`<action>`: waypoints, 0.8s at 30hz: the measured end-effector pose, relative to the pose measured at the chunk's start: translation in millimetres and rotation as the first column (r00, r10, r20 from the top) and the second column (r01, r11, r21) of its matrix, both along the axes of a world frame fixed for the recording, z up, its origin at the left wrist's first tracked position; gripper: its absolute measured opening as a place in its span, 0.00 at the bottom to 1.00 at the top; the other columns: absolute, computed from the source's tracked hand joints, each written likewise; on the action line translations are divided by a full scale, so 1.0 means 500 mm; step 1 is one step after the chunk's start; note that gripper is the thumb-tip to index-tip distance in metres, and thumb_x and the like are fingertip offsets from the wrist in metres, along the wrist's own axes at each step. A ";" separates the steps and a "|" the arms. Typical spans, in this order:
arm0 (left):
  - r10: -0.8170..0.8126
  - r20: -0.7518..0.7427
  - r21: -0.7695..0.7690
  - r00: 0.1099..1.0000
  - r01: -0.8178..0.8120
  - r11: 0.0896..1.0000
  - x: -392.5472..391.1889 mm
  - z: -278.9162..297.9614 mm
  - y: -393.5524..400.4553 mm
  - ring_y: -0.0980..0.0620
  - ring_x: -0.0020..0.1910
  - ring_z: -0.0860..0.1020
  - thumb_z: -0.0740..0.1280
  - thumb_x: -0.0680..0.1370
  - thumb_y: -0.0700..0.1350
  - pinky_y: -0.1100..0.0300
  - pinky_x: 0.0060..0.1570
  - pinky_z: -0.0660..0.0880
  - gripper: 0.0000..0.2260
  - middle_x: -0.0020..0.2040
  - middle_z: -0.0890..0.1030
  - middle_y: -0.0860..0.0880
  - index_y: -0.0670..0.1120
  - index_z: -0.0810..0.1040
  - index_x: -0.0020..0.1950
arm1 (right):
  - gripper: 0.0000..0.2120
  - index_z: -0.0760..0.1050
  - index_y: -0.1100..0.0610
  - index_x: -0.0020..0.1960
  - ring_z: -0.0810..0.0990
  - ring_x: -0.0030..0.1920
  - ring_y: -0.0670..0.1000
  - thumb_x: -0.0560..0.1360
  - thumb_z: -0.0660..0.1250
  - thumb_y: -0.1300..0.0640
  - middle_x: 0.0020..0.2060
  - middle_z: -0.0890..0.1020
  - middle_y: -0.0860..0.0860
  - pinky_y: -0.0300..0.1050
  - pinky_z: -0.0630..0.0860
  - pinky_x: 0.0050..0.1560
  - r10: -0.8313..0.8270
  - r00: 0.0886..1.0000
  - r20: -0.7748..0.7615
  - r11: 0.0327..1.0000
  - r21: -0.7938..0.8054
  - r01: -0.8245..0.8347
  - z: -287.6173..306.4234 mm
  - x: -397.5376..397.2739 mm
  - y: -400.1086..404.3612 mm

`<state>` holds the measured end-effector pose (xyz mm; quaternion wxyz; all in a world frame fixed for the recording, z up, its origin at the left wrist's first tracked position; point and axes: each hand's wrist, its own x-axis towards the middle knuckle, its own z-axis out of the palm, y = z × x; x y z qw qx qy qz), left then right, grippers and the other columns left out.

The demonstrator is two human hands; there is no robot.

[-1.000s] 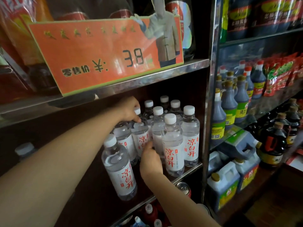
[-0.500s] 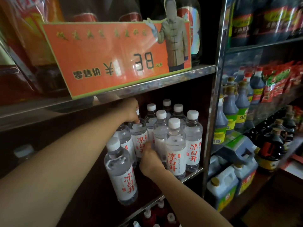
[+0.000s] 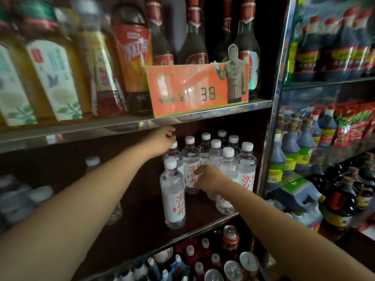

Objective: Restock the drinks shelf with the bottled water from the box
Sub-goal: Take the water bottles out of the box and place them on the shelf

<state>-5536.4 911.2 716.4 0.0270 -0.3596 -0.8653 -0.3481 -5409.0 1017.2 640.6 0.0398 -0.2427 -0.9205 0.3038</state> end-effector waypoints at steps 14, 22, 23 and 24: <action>0.224 -0.010 -0.201 0.975 -0.221 0.954 0.272 -0.001 -0.512 0.53 0.50 0.80 0.70 0.74 0.48 0.62 0.51 0.74 0.14 0.51 0.83 0.49 0.46 0.80 0.58 | 0.16 0.80 0.58 0.53 0.80 0.55 0.56 0.68 0.76 0.55 0.51 0.82 0.56 0.45 0.77 0.53 0.102 0.989 -0.107 0.969 0.236 -0.075 0.135 0.198 -0.311; 0.484 -0.021 -0.491 0.875 -0.431 0.757 0.480 -0.071 -0.928 0.49 0.54 0.78 0.67 0.75 0.53 0.57 0.51 0.76 0.14 0.54 0.80 0.50 0.51 0.80 0.58 | 0.11 0.78 0.59 0.47 0.81 0.50 0.57 0.70 0.73 0.53 0.47 0.81 0.56 0.49 0.79 0.49 0.515 0.856 0.035 0.824 0.255 -0.506 0.097 0.242 -0.731; 0.521 -0.017 -0.499 0.853 -0.458 0.735 0.512 -0.086 -0.987 0.49 0.51 0.79 0.67 0.75 0.54 0.56 0.48 0.77 0.13 0.51 0.81 0.48 0.49 0.81 0.55 | 0.12 0.79 0.59 0.50 0.81 0.49 0.56 0.71 0.73 0.53 0.47 0.82 0.55 0.50 0.80 0.50 0.571 0.819 0.067 0.787 0.239 -0.568 0.084 0.250 -0.790; 0.565 -0.017 -0.504 0.825 -0.495 0.708 0.546 -0.102 -1.045 0.48 0.49 0.80 0.67 0.75 0.54 0.55 0.46 0.77 0.12 0.47 0.82 0.47 0.48 0.81 0.52 | 0.14 0.79 0.59 0.53 0.81 0.49 0.55 0.72 0.72 0.53 0.48 0.82 0.56 0.50 0.80 0.50 0.620 0.778 0.096 0.747 0.231 -0.624 0.069 0.259 -0.850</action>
